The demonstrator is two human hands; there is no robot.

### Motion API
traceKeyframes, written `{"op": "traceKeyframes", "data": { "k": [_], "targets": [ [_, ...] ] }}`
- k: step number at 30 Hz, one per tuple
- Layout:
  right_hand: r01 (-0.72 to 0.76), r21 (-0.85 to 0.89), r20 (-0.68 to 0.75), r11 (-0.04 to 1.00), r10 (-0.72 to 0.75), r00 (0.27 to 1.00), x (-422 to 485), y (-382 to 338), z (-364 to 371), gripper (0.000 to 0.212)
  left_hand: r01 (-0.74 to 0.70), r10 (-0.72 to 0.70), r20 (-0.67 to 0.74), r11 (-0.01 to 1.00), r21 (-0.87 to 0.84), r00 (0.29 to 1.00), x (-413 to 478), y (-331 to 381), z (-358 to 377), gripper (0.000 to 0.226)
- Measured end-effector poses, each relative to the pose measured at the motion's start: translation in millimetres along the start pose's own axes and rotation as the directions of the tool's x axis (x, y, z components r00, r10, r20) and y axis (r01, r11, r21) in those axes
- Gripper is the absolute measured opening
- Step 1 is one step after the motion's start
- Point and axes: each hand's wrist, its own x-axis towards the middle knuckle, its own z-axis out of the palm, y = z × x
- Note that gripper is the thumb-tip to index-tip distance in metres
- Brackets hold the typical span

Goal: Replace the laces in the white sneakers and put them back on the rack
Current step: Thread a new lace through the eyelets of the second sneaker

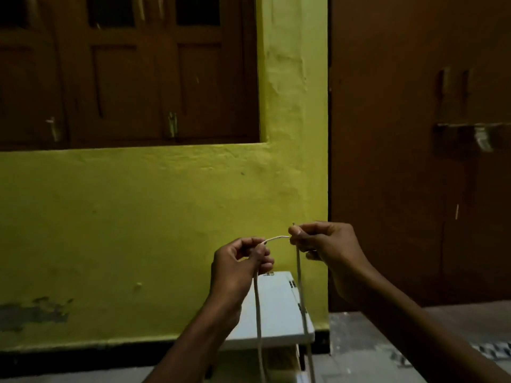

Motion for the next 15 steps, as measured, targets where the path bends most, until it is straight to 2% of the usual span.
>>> {"op": "traceKeyframes", "data": {
  "k": [6,15],
  "targets": [
    [0.020,0.049,-0.020,0.999,-0.019,1.000,2,-29,3,0.007,0.043,-0.032,0.059,0.979,-0.198,0.998,12,46,9,0.014],
    [-0.024,0.120,-0.021,0.992,0.027,0.999,-6,-38,1,0.011,0.046,-0.034,0.067,0.980,-0.195,0.997,-2,62,8,0.016]
  ]
}}
